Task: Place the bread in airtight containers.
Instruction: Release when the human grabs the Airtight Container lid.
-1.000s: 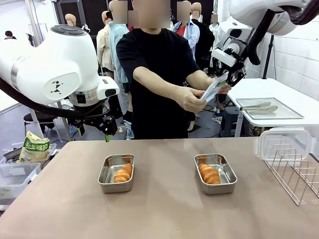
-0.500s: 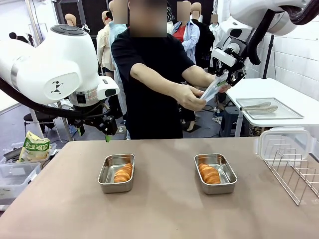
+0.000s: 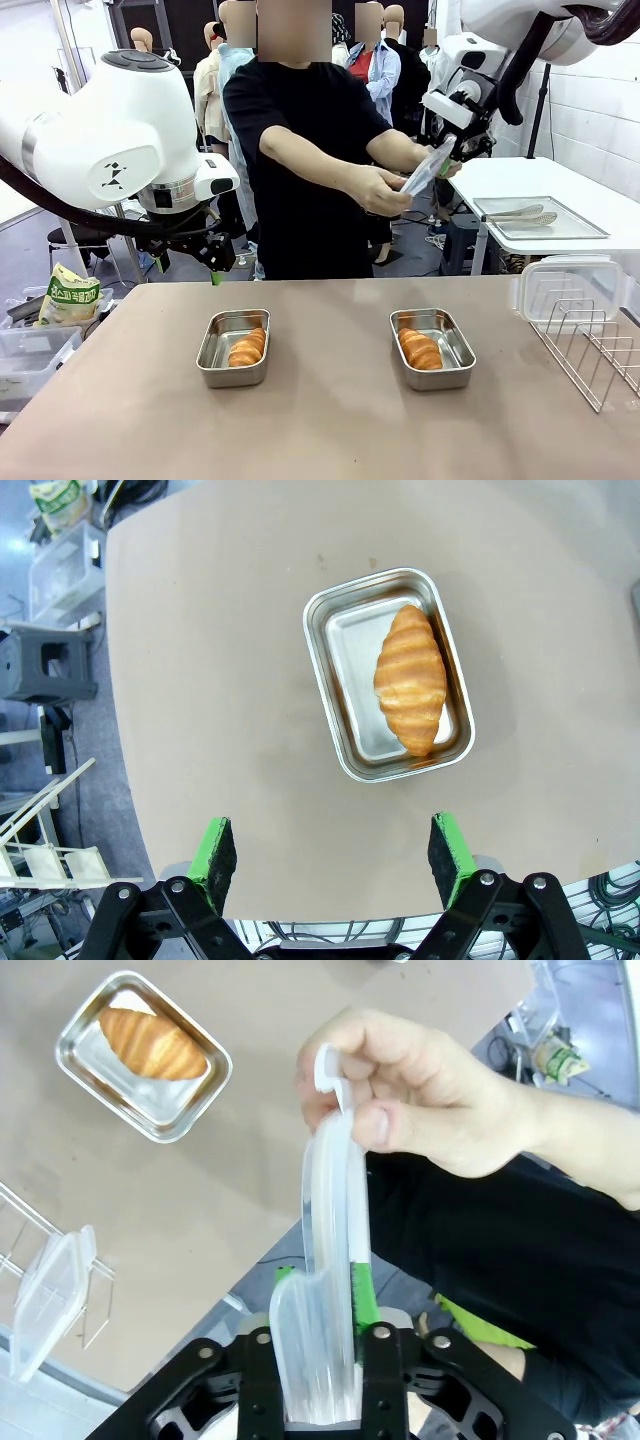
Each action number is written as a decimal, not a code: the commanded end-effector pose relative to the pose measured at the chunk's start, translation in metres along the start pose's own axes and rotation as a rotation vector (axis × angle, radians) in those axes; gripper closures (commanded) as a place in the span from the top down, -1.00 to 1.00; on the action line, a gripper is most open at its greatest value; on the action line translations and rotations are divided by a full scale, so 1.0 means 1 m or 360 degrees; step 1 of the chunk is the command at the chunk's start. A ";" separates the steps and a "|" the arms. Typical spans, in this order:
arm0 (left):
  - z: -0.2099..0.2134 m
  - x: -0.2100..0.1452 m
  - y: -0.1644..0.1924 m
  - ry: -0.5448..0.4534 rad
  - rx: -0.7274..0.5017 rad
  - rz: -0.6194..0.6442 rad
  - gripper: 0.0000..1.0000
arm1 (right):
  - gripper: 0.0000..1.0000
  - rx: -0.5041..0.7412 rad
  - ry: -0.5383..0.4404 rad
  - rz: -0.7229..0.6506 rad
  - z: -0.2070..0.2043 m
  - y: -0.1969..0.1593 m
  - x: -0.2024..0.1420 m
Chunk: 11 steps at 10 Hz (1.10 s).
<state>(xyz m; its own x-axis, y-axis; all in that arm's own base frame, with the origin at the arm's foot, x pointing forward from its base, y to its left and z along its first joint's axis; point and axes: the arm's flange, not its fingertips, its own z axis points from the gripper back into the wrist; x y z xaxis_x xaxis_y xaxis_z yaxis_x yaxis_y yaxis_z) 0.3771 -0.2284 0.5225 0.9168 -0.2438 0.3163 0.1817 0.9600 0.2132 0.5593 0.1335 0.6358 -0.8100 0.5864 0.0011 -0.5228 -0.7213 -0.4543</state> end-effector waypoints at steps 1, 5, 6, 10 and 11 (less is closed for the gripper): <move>0.001 0.000 0.001 0.0008 0.0000 -0.0003 1.00 | 0.51 0.0071 -0.0013 -0.0071 -0.007 0.003 0.001; 0.001 0.000 0.001 0.0008 0.0000 -0.0003 1.00 | 1.00 0.0047 0.0002 -0.0103 -0.006 0.009 -0.003; 0.001 0.000 0.001 0.0008 0.0000 -0.0003 1.00 | 1.00 0.0046 0.0013 -0.0108 -0.005 0.010 -0.004; 0.001 0.000 0.001 0.0008 0.0000 -0.0003 1.00 | 1.00 0.0016 0.0003 -0.0122 -0.006 0.017 -0.006; 0.001 0.000 0.001 0.0008 0.0000 -0.0003 1.00 | 1.00 0.0023 -0.0001 -0.0119 -0.007 0.018 -0.006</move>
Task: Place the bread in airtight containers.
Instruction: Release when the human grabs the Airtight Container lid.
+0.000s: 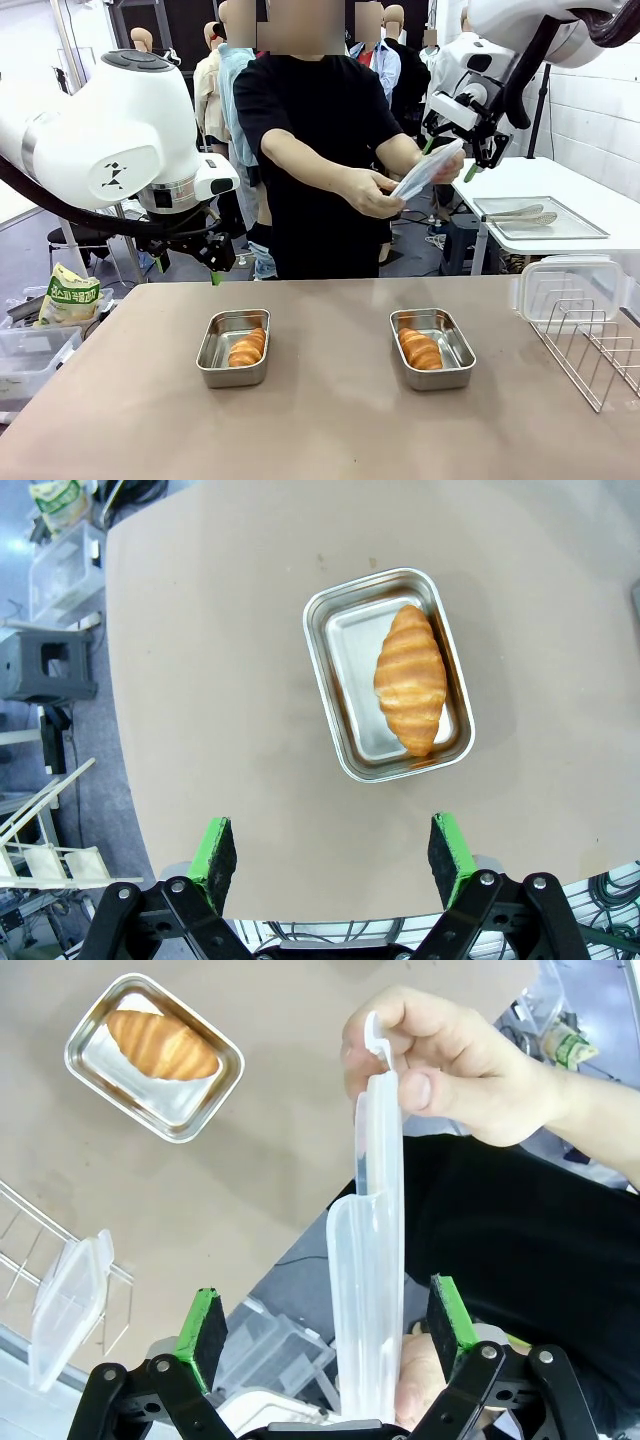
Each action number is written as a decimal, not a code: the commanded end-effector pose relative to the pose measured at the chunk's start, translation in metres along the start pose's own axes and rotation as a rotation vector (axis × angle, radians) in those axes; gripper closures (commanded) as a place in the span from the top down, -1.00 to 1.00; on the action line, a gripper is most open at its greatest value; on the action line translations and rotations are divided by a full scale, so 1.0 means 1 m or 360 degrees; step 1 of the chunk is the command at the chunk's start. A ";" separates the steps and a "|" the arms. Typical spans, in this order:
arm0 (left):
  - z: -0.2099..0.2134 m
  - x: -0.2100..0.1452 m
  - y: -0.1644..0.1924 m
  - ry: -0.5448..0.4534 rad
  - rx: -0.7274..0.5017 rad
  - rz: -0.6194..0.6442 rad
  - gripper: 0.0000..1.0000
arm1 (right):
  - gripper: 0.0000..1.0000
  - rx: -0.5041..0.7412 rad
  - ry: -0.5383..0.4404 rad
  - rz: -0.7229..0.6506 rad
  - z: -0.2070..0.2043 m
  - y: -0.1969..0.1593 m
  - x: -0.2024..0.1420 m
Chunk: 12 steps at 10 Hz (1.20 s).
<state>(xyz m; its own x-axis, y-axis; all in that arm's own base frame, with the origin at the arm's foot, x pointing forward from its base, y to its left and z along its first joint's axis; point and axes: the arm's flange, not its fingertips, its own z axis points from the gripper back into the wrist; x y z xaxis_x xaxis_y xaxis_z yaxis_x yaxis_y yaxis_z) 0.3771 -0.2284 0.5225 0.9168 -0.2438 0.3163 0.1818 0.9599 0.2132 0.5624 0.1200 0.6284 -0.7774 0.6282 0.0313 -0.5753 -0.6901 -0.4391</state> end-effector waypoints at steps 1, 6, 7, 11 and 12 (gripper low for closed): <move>0.001 0.000 0.001 0.0008 0.0000 -0.0003 1.00 | 1.00 0.0004 -0.0004 -0.0027 -0.005 0.007 0.003; 0.001 0.000 0.001 0.0008 0.0000 -0.0003 1.00 | 1.00 0.0007 -0.0005 -0.0003 -0.002 0.001 0.000; 0.001 0.000 0.001 0.0008 0.0000 -0.0003 1.00 | 1.00 0.0007 -0.0005 -0.0003 -0.002 0.001 0.000; 0.001 0.000 0.001 0.0008 0.0000 -0.0003 1.00 | 1.00 0.0007 -0.0005 -0.0003 -0.002 0.001 0.000; 0.001 0.000 0.001 0.0008 0.0000 -0.0003 1.00 | 1.00 0.0007 -0.0005 -0.0003 -0.002 0.001 0.000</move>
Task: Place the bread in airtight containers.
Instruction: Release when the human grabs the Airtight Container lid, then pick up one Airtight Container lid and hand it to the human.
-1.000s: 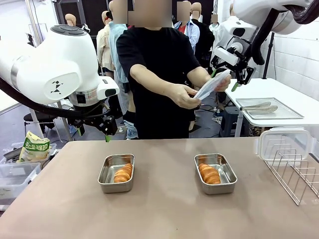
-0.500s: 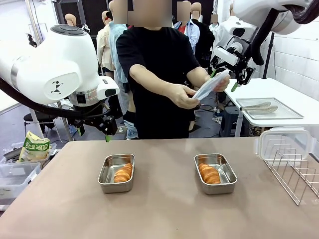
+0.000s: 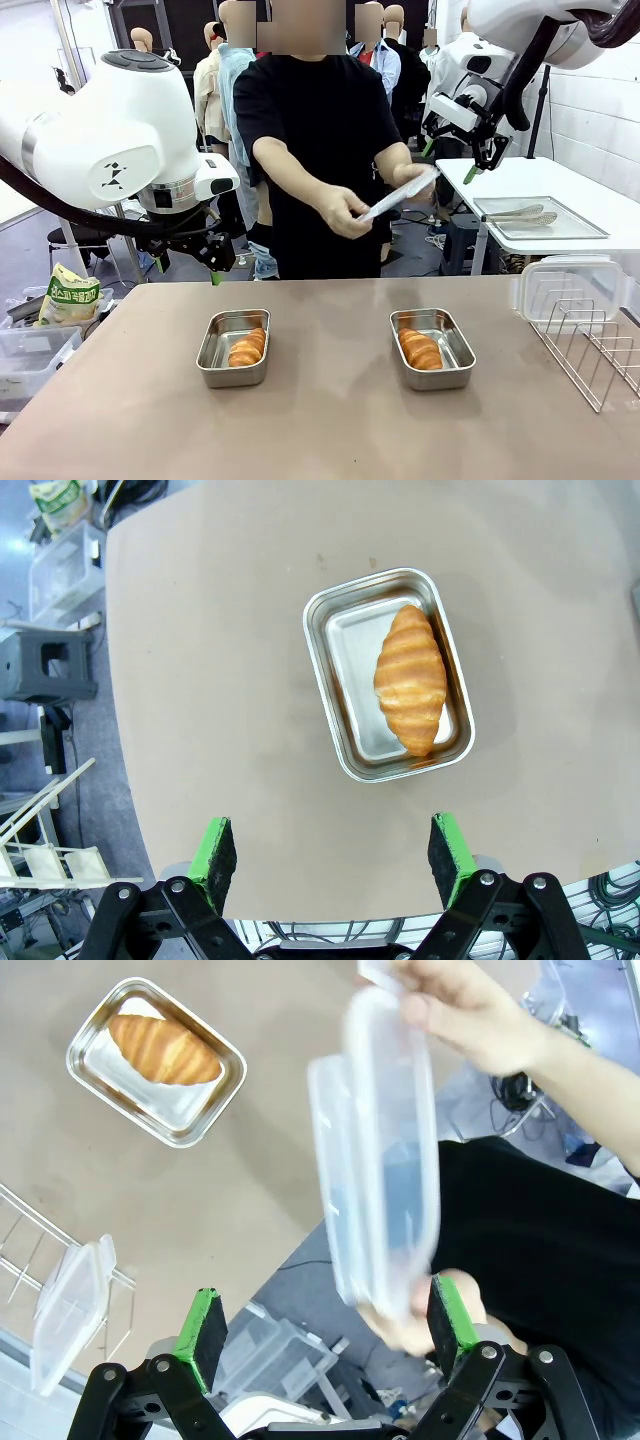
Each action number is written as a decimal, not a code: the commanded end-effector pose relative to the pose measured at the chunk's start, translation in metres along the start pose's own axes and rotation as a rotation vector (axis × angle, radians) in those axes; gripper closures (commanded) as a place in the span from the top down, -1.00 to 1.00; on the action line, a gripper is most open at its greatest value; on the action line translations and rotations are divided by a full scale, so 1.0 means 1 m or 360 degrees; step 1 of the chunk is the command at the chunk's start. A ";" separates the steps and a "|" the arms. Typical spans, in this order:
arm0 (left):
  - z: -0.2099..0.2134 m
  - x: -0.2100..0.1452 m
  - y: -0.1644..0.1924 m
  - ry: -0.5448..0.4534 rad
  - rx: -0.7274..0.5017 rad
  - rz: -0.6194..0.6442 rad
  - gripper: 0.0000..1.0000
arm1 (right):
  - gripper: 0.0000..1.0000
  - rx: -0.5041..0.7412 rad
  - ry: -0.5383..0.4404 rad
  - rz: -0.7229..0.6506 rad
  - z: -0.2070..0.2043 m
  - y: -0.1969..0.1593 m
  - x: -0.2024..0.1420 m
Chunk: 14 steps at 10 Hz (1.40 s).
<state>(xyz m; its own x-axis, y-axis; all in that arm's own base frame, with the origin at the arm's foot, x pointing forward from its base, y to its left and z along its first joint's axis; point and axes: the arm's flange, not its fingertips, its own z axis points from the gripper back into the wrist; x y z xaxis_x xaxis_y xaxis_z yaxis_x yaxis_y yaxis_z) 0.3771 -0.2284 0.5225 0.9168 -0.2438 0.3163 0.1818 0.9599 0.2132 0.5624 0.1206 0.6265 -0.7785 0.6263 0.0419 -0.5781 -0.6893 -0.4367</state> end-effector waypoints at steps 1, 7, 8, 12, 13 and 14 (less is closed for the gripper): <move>0.001 0.000 0.001 0.0008 0.0000 -0.0003 1.00 | 1.00 0.0002 0.0012 0.0001 0.000 0.001 0.000; 0.001 0.000 0.001 0.0008 0.0000 -0.0003 1.00 | 1.00 0.0002 0.0012 0.0001 0.000 0.001 0.000; 0.001 0.000 0.001 0.0008 0.0000 -0.0003 1.00 | 1.00 0.0002 0.0012 0.0001 0.000 0.001 0.000; 0.001 0.000 0.001 0.0008 0.0000 -0.0003 1.00 | 1.00 0.0002 0.0012 0.0001 0.000 0.001 0.000; 0.001 0.000 0.001 0.0008 0.0000 -0.0003 1.00 | 1.00 0.0002 0.0012 0.0001 0.000 0.001 0.000; 0.001 0.000 0.001 0.0008 0.0000 -0.0003 1.00 | 1.00 0.0002 0.0012 0.0001 0.000 0.001 0.000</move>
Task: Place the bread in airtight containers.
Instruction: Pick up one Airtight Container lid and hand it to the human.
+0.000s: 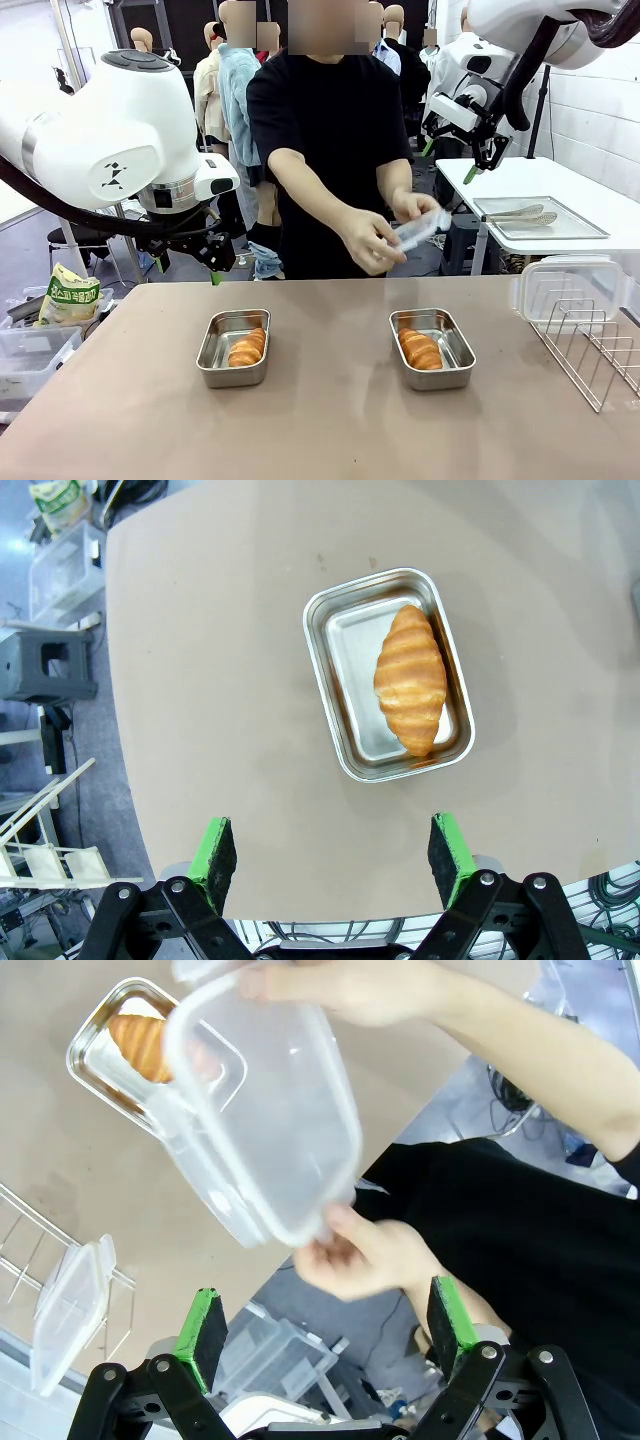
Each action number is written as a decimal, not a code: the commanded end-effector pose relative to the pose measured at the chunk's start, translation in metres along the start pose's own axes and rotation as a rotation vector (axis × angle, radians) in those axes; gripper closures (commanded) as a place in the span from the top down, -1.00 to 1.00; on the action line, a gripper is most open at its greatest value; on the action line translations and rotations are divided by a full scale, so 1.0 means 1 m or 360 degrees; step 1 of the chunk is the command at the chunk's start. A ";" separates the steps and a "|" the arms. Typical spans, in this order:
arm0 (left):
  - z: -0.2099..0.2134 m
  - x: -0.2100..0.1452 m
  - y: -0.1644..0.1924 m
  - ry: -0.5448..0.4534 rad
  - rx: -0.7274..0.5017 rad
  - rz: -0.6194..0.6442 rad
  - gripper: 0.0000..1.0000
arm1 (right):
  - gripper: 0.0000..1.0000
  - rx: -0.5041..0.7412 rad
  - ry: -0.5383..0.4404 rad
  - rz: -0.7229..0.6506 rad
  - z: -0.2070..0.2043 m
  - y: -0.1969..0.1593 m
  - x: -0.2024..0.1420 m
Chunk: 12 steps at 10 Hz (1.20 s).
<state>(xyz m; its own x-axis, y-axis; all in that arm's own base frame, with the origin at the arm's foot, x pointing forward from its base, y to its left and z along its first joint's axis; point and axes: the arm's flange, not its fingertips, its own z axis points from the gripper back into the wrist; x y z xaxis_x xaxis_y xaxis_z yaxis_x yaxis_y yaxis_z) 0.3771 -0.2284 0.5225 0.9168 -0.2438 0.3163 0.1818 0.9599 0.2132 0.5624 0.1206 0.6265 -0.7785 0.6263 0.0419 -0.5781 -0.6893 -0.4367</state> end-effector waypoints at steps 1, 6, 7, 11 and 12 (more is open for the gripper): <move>0.001 0.000 0.001 0.0008 0.0000 -0.0003 1.00 | 1.00 0.0002 0.0012 0.0001 0.000 0.001 0.000; 0.001 0.000 0.001 0.0008 0.0000 -0.0003 1.00 | 1.00 0.0002 0.0012 0.0001 0.000 0.001 0.000; 0.001 0.000 0.001 0.0008 0.0000 -0.0003 1.00 | 1.00 0.0002 0.0012 0.0001 0.000 0.001 0.000; 0.001 0.000 0.001 0.0008 0.0000 -0.0003 1.00 | 1.00 0.0002 0.0012 0.0001 0.000 0.001 0.000; 0.001 0.000 0.001 0.0008 0.0000 -0.0003 1.00 | 1.00 0.0002 0.0012 0.0001 0.000 0.001 0.000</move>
<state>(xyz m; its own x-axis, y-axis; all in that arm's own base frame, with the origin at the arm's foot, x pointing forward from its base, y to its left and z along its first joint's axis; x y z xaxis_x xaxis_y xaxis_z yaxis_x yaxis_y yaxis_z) 0.3771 -0.2284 0.5225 0.9168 -0.2438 0.3163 0.1818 0.9599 0.2132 0.5624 0.1206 0.6265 -0.7785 0.6263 0.0419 -0.5781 -0.6893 -0.4367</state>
